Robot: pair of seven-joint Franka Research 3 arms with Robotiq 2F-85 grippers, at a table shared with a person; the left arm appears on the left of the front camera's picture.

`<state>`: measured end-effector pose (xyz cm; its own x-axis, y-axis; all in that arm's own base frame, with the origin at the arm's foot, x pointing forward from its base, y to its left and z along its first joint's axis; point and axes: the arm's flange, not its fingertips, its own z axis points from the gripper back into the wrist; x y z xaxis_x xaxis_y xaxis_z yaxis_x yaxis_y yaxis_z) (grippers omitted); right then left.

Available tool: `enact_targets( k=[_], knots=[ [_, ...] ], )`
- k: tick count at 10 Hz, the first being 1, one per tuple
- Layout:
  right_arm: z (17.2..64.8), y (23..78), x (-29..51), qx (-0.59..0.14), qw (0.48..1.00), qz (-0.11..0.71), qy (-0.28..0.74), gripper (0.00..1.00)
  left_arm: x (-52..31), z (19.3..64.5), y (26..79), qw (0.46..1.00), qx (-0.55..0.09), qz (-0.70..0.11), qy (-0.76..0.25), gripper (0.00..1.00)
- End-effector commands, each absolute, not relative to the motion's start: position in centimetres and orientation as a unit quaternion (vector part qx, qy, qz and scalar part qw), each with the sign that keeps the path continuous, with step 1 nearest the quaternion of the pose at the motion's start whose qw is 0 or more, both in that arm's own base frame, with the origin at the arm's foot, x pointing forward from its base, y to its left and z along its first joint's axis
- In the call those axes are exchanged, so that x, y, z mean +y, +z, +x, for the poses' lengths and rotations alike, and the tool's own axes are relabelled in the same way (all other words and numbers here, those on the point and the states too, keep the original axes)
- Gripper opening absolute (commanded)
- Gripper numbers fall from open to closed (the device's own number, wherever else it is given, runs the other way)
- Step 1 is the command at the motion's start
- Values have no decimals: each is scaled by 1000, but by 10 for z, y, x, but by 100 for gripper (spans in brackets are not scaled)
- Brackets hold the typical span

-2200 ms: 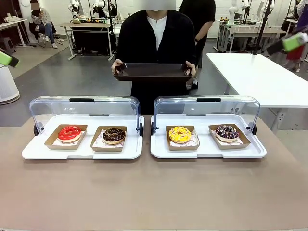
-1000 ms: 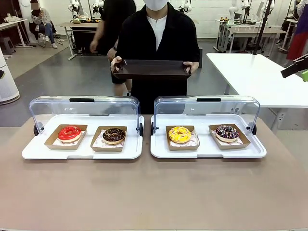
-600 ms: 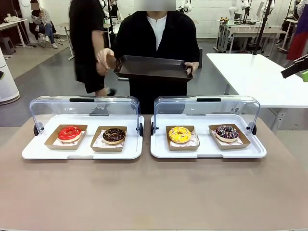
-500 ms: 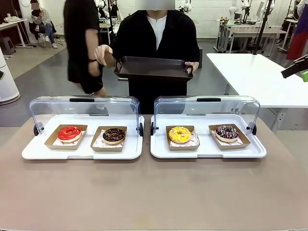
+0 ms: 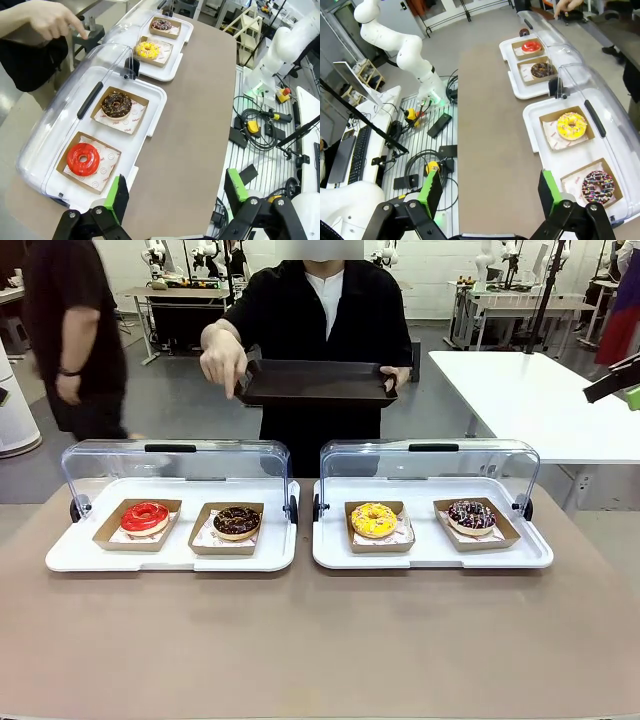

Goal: Provide the desired donut to the person.
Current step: Pick up and lift the Paper togo box containing the Donut pointed at by the person.

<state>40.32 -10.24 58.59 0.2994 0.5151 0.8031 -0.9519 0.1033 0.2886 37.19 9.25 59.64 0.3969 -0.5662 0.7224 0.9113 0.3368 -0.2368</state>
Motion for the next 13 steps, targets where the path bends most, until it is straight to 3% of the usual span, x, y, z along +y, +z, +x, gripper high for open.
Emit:
enact_targets(
  k=[1,13],
  knots=[
    [403,586,-102,-268,688,415,531,100,91,373,598,770,-273,-327,-474,100],
    [403,586,-102,-268,688,415,531,100,91,373,598,770,-273,-327,-474,100]
  ],
)
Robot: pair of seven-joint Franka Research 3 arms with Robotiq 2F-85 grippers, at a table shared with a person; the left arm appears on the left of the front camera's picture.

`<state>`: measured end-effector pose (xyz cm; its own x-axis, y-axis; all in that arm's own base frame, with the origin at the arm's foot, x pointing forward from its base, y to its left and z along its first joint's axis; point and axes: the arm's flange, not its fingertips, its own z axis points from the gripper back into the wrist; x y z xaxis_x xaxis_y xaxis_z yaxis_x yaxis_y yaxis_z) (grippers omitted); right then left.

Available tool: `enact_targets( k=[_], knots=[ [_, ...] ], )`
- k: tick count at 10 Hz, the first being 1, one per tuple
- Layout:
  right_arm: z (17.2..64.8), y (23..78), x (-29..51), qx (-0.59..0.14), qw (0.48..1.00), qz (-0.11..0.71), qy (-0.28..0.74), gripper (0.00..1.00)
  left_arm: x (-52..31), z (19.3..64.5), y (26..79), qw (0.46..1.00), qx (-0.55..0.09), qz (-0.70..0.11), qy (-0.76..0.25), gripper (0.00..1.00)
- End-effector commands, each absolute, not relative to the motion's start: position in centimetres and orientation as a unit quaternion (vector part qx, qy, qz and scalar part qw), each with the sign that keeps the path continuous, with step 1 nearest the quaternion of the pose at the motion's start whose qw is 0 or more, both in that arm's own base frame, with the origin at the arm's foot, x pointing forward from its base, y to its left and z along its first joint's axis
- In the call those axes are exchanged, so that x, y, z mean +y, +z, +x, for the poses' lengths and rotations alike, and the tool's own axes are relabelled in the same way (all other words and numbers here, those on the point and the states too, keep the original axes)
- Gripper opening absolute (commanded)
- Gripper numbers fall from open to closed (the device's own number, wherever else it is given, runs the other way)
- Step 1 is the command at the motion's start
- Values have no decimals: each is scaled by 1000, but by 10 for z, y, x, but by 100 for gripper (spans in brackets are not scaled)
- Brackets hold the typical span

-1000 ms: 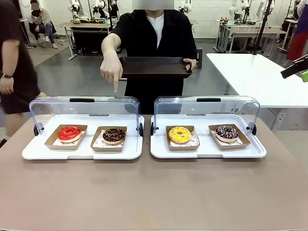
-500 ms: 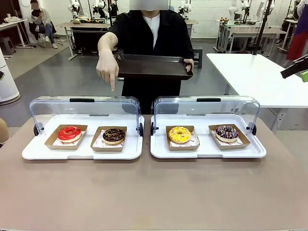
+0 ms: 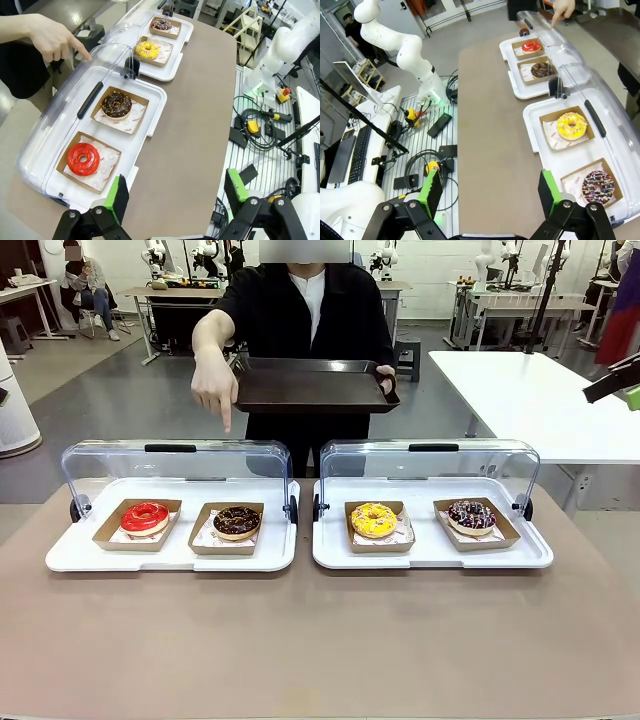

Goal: Provide the desired donut to the person.
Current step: Pick up and lift the Paper togo box containing the Donut pointed at by the person.

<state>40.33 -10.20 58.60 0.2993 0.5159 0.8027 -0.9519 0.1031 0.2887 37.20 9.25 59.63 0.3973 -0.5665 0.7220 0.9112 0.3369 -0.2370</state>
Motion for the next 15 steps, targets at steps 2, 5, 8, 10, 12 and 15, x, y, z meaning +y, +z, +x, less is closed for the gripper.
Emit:
enact_targets(
  k=[2,5,8,10,12,15],
  knots=[
    [403,586,-102,-268,688,415,531,100,81,367,605,774,-257,-293,-500,100],
    [403,586,-102,-268,688,415,531,100,20,369,629,751,-172,-243,-590,100],
    [403,586,-102,-268,688,415,531,100,-62,385,626,719,-72,-194,-663,100],
    [403,586,-102,-268,688,415,531,100,-103,398,601,704,-28,-184,-685,100],
    [403,586,-102,-268,688,415,531,100,-137,402,567,695,8,-171,-698,100],
    [403,586,-102,-268,688,415,531,100,-167,401,512,695,23,-153,-702,100]
  ],
)
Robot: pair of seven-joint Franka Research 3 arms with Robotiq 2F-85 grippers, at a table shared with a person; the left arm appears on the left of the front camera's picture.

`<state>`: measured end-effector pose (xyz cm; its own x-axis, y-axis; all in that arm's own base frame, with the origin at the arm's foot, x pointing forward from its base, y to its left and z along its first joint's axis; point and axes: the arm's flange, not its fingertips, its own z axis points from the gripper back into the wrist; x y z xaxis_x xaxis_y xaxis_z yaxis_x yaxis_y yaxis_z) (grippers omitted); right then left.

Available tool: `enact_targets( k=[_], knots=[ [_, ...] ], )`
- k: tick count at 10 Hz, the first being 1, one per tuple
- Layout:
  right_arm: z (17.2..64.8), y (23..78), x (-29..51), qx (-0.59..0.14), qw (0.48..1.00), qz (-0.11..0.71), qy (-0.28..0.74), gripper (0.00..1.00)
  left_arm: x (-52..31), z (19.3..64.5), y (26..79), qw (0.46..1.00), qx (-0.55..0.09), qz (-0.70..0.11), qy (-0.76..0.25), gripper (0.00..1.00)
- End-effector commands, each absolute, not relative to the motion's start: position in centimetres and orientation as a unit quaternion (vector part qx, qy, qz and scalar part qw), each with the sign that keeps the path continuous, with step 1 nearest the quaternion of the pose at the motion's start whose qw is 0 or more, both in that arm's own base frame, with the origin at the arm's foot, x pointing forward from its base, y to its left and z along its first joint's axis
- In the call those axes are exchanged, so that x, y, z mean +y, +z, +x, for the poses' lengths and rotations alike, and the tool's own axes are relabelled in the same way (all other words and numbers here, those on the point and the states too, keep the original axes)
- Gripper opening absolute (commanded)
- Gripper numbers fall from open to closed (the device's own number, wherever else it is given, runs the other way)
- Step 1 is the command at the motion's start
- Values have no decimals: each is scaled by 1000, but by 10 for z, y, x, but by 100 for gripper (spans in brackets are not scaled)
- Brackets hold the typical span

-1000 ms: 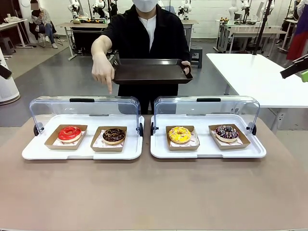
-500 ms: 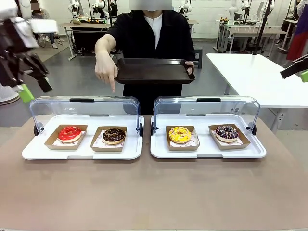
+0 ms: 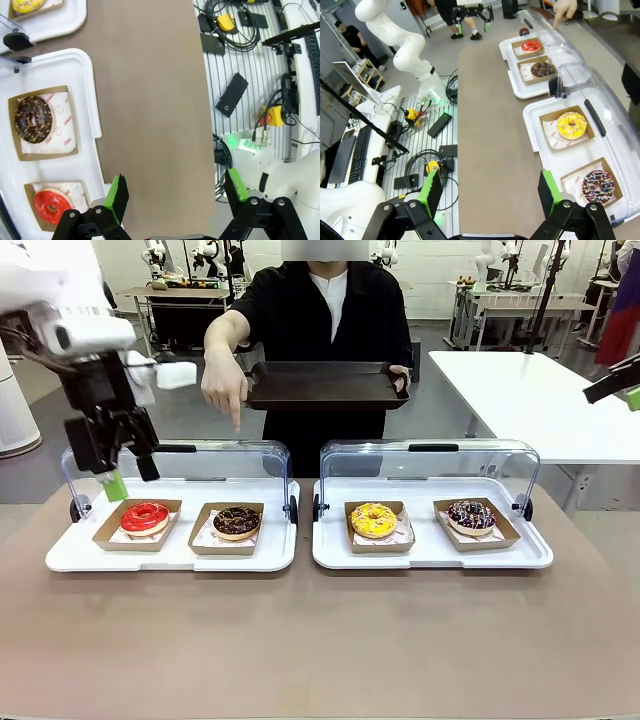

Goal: Provide the desired donut to the person.
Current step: Pick up and lift the Paper togo box containing the Donut pointed at by the person.

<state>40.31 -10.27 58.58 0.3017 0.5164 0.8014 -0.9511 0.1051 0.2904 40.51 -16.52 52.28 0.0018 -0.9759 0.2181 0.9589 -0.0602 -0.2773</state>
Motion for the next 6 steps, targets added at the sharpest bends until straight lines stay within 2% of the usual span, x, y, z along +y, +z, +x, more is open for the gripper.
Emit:
enact_targets(
  k=[1,3,6],
  knots=[
    [403,586,-102,-268,688,415,531,100,-174,400,497,697,13,-137,-703,100],
    [403,586,-102,-268,688,415,531,100,-188,397,470,698,-20,-73,-713,100],
    [403,586,-102,-268,688,415,531,100,-200,408,435,697,-34,-23,-716,100]
  ],
)
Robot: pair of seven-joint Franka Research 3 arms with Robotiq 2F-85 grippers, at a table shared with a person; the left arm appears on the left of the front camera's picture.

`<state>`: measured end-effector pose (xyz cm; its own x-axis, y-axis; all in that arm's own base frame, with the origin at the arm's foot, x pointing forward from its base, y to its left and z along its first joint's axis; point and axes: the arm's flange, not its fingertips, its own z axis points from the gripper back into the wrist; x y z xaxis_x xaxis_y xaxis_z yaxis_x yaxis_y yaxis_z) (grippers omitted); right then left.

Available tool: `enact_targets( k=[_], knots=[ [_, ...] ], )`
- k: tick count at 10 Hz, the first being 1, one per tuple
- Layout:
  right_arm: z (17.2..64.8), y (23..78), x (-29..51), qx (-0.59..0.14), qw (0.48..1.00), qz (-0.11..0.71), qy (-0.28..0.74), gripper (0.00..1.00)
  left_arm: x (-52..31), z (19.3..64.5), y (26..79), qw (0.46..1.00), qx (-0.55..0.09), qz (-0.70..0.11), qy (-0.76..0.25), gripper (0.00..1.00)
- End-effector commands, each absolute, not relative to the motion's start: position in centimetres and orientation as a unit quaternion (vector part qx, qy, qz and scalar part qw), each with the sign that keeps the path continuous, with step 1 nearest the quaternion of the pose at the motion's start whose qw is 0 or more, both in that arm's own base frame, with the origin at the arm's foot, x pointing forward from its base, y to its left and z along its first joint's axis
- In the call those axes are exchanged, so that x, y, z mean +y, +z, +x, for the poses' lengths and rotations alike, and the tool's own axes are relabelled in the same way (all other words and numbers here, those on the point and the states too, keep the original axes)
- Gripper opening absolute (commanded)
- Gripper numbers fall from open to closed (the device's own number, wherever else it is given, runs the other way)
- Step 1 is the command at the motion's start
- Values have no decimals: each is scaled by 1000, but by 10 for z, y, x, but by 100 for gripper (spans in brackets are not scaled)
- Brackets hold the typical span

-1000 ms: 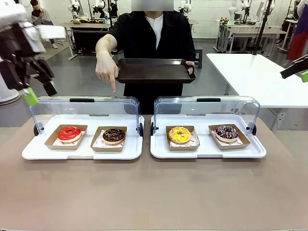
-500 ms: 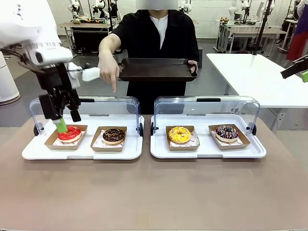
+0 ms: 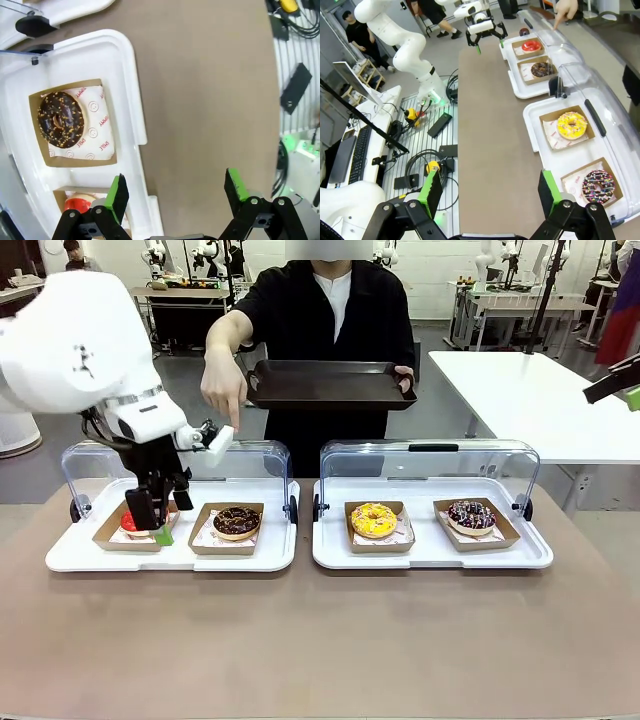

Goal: Provide the desired donut to the person.
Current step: Pick up and lift the Paper togo box containing the Donut pointed at by the person.

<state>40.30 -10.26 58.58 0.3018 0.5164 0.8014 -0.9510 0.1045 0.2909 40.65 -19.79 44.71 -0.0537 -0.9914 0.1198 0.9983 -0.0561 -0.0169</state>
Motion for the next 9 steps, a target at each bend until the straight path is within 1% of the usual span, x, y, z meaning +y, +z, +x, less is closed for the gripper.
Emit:
enact_targets(
  k=[1,3,4,5,6,9],
  knots=[
    [403,586,-102,-268,688,415,531,100,-201,417,423,697,-39,-6,-716,100],
    [403,586,-102,-268,688,415,531,100,-199,438,403,702,-47,8,-711,100],
    [403,586,-102,-268,688,415,531,100,-195,445,401,699,-51,-12,-714,100],
    [403,586,-102,-268,688,415,531,100,-186,449,412,693,-34,-77,-716,100],
    [403,586,-102,-268,688,415,531,100,-196,436,401,695,-49,-10,-718,100],
    [403,586,-102,-268,688,415,531,100,-196,436,401,695,-49,-10,-718,100]
  ],
)
